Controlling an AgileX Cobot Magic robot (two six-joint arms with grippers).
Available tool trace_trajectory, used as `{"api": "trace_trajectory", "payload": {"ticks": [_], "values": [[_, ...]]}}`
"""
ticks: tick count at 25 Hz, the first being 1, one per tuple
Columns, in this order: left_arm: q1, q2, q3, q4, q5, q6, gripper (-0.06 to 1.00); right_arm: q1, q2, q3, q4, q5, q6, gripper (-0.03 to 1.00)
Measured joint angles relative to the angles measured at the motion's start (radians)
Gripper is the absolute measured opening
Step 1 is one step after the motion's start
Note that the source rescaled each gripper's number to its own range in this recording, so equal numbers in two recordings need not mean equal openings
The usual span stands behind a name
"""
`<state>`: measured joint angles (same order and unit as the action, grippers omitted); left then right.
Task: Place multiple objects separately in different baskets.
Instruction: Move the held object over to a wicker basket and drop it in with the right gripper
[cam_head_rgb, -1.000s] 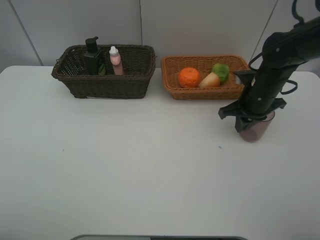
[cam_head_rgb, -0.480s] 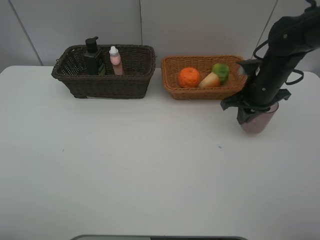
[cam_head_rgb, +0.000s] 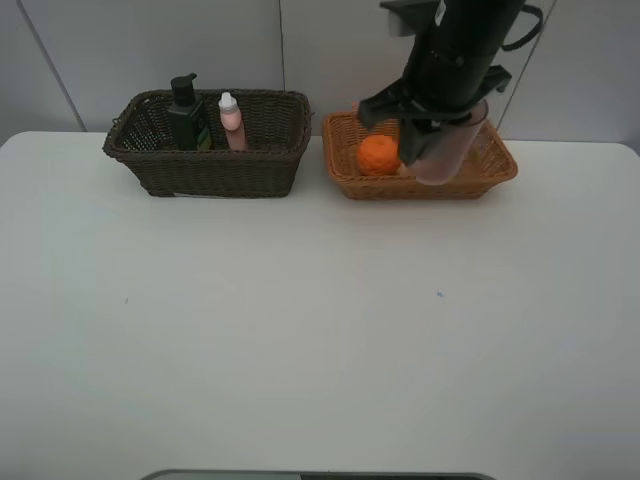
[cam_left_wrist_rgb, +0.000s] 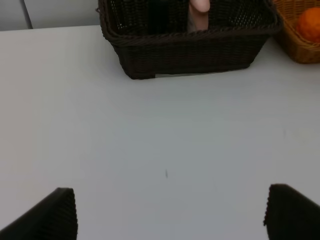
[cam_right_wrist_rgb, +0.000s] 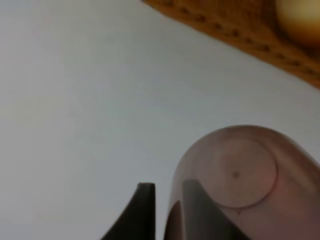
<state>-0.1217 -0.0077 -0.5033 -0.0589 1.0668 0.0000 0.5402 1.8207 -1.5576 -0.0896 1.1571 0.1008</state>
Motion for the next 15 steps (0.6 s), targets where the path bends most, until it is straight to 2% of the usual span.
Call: {"api": "trace_trajectory", "payload": {"ticks": [5,9,12,15], "values": [[0.0,0.0,0.0,0.0,0.0,0.0,0.95,0.075,0.125,-0.22,-0.003,0.04,0.0,0.0],[0.0,0.0,0.0,0.0,0.0,0.0,0.95,0.114,0.221,-0.368,-0.006,0.032,-0.001,0.0],[0.0,0.0,0.0,0.0,0.0,0.0,0.95,0.133,0.264,-0.448,-0.007,-0.031,-0.001,0.0],[0.0,0.0,0.0,0.0,0.0,0.0,0.95,0.143,0.28,-0.463,0.003,-0.154,-0.001,0.0]]}}
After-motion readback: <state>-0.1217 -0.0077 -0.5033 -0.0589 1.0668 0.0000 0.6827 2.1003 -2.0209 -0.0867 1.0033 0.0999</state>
